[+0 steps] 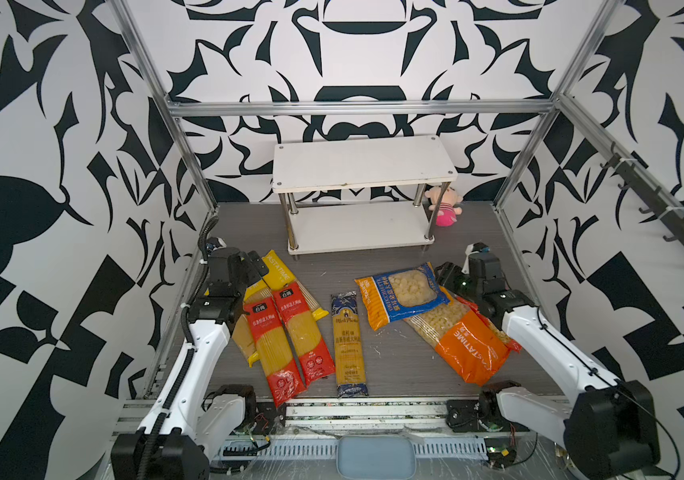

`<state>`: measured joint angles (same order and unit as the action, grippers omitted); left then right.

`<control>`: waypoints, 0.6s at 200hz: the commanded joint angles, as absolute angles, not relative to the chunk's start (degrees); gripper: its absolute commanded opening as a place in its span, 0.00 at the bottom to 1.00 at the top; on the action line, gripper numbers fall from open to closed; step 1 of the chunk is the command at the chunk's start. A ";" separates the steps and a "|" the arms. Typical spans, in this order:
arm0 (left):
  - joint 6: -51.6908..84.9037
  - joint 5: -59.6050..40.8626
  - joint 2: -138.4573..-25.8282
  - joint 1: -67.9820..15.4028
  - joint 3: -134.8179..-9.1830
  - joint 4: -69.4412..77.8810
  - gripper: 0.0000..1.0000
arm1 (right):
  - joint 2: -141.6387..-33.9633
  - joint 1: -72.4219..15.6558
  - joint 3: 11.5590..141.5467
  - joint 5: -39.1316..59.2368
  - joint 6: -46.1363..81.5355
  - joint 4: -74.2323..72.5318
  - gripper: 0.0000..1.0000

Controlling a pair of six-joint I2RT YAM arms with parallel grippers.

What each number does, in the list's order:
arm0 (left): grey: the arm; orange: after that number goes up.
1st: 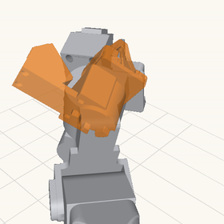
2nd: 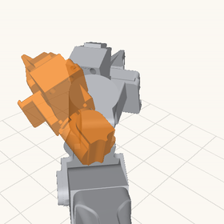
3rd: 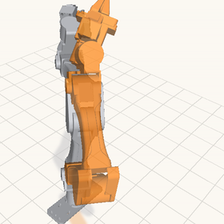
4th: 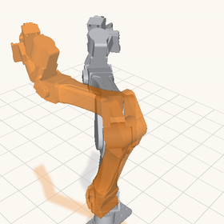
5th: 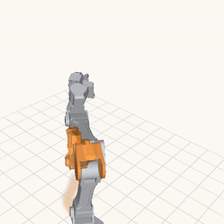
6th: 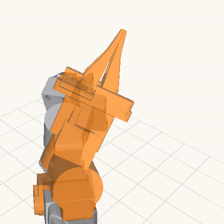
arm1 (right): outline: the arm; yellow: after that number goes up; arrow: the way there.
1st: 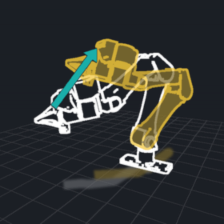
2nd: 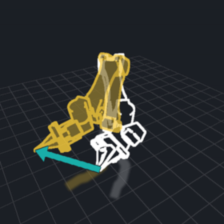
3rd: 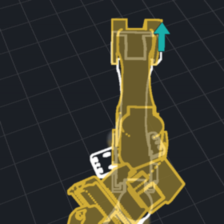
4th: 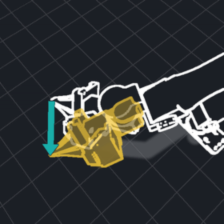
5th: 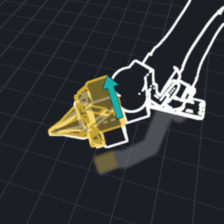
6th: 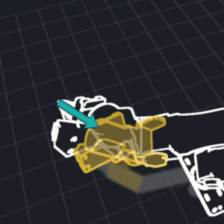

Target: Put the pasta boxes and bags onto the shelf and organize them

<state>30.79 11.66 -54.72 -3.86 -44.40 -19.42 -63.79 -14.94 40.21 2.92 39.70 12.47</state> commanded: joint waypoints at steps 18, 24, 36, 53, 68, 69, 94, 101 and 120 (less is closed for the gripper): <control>35.24 -0.40 -49.93 -8.09 -42.11 -25.31 0.86 | -65.49 -28.79 44.83 2.40 45.03 18.68 0.68; 35.53 0.27 -49.50 -10.40 -42.10 -25.51 0.86 | -66.01 -30.98 45.31 2.06 45.26 18.92 0.68; 36.39 2.02 -49.05 -15.14 -42.36 -26.36 0.86 | -67.01 -34.93 46.40 1.05 45.70 19.56 0.67; 38.22 0.41 -49.82 -20.92 -42.54 -26.10 0.83 | -68.66 -39.40 47.92 1.05 46.42 19.86 0.65; 41.39 -0.09 -51.53 -25.83 -42.48 -25.58 0.79 | -70.54 -43.16 48.59 1.44 48.14 19.58 0.63; 41.53 -0.09 -51.74 -26.23 -42.46 -25.53 0.79 | -70.65 -43.42 48.60 1.47 48.24 19.50 0.63; 45.18 0.53 -54.58 -33.23 -41.65 -23.73 0.79 | -73.83 -49.56 48.53 0.45 51.15 16.55 0.61; 46.32 0.43 -55.15 -34.35 -40.93 -22.60 0.78 | -74.80 -50.73 48.52 0.29 51.89 15.59 0.60; 49.83 -0.61 -56.40 -35.51 -38.96 -20.22 0.77 | -77.69 -53.25 48.50 0.30 53.75 12.06 0.58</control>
